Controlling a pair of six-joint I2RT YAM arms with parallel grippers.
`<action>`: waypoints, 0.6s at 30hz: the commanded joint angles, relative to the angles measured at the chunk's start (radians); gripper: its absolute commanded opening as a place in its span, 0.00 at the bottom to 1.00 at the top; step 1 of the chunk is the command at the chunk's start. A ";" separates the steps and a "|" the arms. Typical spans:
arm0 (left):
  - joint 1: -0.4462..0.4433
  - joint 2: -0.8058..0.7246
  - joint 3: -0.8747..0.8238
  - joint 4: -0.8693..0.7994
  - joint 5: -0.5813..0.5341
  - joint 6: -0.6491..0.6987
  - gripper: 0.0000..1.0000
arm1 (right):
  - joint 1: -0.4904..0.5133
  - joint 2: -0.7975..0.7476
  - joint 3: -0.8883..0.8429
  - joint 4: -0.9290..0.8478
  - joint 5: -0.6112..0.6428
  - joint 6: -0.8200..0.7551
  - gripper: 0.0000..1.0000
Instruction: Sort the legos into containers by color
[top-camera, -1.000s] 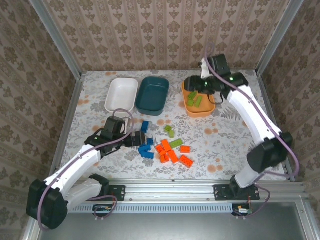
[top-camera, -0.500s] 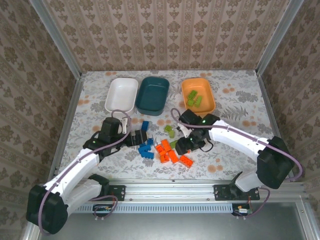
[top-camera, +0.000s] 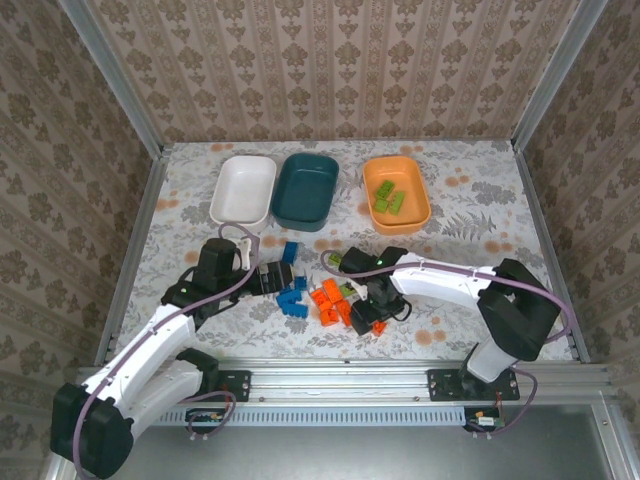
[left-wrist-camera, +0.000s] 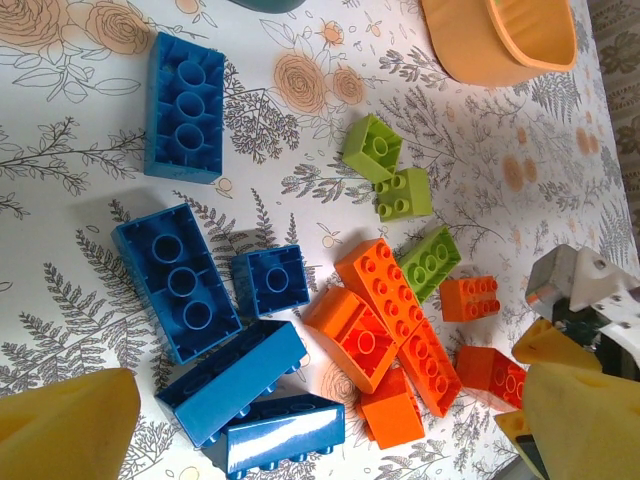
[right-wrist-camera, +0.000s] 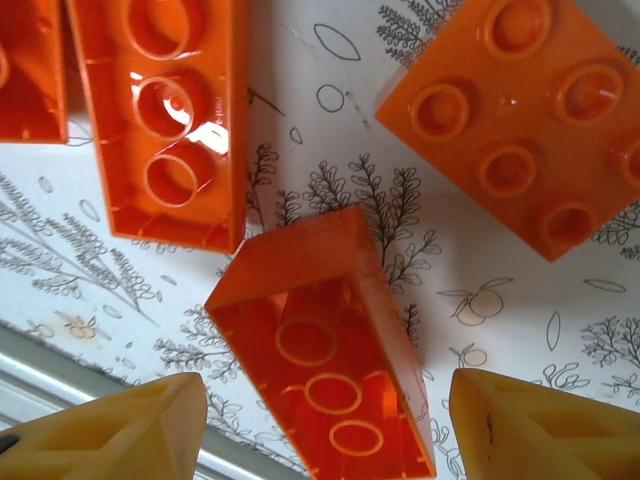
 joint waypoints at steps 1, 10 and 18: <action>0.008 0.000 -0.005 -0.014 -0.002 -0.018 1.00 | 0.009 0.037 -0.004 0.013 0.056 0.017 0.66; 0.008 -0.008 -0.001 -0.035 -0.011 -0.011 1.00 | 0.012 0.058 -0.008 0.036 0.087 0.044 0.41; 0.036 -0.023 -0.005 -0.039 -0.016 -0.009 1.00 | 0.002 -0.107 0.080 -0.051 0.090 0.070 0.29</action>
